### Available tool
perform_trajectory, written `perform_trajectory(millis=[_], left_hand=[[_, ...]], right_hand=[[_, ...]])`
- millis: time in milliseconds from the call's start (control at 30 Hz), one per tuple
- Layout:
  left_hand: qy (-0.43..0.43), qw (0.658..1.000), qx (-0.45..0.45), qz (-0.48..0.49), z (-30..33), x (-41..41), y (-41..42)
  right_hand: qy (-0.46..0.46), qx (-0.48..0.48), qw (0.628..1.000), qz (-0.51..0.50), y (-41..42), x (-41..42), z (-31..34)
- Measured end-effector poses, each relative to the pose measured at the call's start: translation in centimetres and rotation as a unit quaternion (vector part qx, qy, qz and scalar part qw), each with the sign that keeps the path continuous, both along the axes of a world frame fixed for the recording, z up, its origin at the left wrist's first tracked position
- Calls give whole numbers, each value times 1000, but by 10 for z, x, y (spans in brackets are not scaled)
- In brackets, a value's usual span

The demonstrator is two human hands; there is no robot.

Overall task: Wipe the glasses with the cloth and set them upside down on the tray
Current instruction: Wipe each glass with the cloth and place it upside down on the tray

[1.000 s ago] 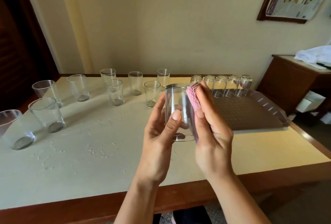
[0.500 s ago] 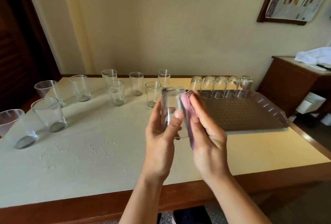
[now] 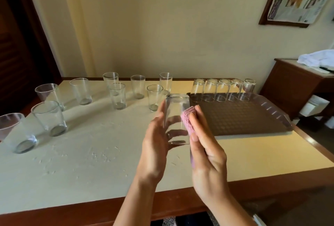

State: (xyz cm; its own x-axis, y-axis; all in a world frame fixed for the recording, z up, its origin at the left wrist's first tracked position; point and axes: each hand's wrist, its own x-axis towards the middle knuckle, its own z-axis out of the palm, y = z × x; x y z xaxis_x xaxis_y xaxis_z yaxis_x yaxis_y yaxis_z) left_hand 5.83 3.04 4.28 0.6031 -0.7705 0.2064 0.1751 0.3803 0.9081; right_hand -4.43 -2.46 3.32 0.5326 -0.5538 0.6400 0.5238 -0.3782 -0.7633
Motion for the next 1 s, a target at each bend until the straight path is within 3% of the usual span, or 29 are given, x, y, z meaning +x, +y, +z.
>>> perform_trajectory(millis=[100, 267, 367, 467, 667, 833, 1000], left_hand=[[-27, 999, 15, -8, -4, -7, 1], [-7, 996, -9, 84, 0, -15, -6], [26, 998, -20, 46, 1, -5, -4], [-2, 1000, -14, -25, -4, -7, 0], [28, 998, -42, 41, -4, -17, -7], [28, 999, -9, -29, -4, -5, -2], [74, 996, -49, 22, 2, -20, -6]], right_hand=[[-7, 16, 1000, -21, -19, 6, 14], [7, -4, 1000, 5, -16, 7, 20], [9, -49, 998, -29, 1, 0, -4], [11, -37, 999, -16, -14, 3, 5], [51, -93, 994, -37, -17, 5, 15], [43, -126, 989, -67, -14, 0, -9], [55, -150, 984, -80, -30, 13, 22]])
